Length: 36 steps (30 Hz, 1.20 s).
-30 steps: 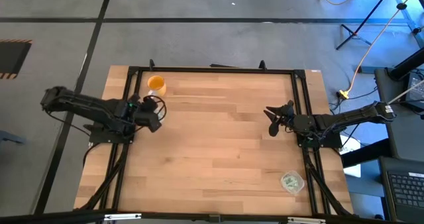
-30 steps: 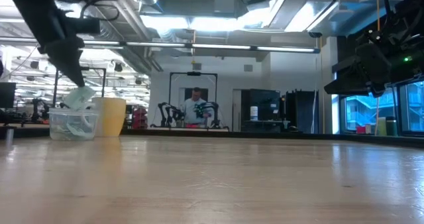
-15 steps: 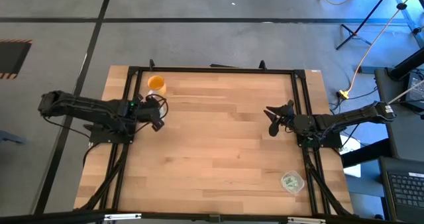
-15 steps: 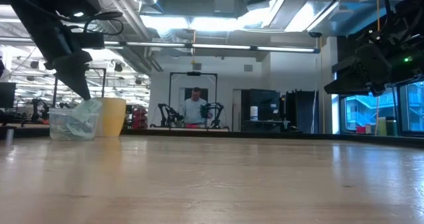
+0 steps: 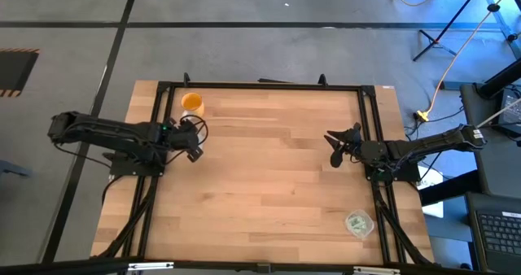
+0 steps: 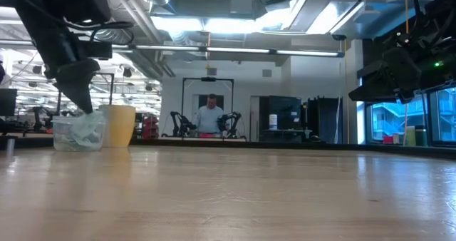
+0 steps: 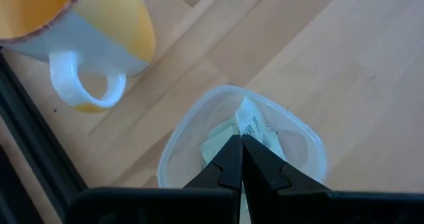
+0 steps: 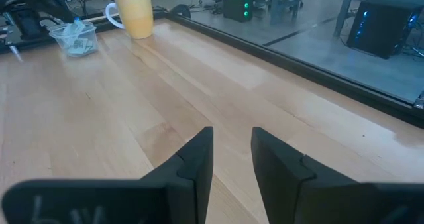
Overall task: Pick and place items into bin
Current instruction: Put the green stevia packet into the top transparent bin, then return to Home Position
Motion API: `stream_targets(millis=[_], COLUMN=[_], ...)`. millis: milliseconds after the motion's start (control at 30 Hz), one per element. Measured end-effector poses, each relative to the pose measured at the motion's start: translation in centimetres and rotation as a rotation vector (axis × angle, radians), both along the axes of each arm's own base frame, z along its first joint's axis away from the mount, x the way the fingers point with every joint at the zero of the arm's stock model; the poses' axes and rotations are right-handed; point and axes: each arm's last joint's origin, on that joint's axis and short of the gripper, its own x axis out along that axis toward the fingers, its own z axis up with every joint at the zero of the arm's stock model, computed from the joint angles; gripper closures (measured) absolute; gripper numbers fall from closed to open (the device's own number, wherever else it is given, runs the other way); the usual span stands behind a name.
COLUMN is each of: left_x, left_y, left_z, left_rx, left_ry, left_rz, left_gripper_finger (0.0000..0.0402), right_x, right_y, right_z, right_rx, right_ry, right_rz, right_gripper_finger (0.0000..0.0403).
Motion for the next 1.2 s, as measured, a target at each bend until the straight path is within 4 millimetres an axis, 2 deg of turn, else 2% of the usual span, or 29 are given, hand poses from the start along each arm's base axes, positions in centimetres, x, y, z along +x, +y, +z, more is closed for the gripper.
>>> stream_targets(millis=[567,900,1000,1200], left_x=[0.6,0.5,0.7,1.0], left_y=[0.0,0.0,0.0,0.2], left_z=[-0.9,-0.8,0.2,4.3], left_rx=[-0.029,-0.01,-0.01,0.103], left_ry=[0.044,0.042,0.008,-0.159], left_rz=[0.05,0.059,0.057,0.028], left_gripper_finger=[0.0395,0.0334,0.032,0.0317], right_x=[0.0,0.0,0.0,0.0], right_y=[0.0,0.0,0.0,0.0], right_z=[0.0,0.0,0.0,0.0], right_rx=[0.0,0.0,0.0,-0.004], right_ry=[0.0,0.0,0.0,0.002], right_rz=[0.0,0.0,0.0,0.001], right_gripper_finger=[0.0297,0.0297,0.0297,0.0297])
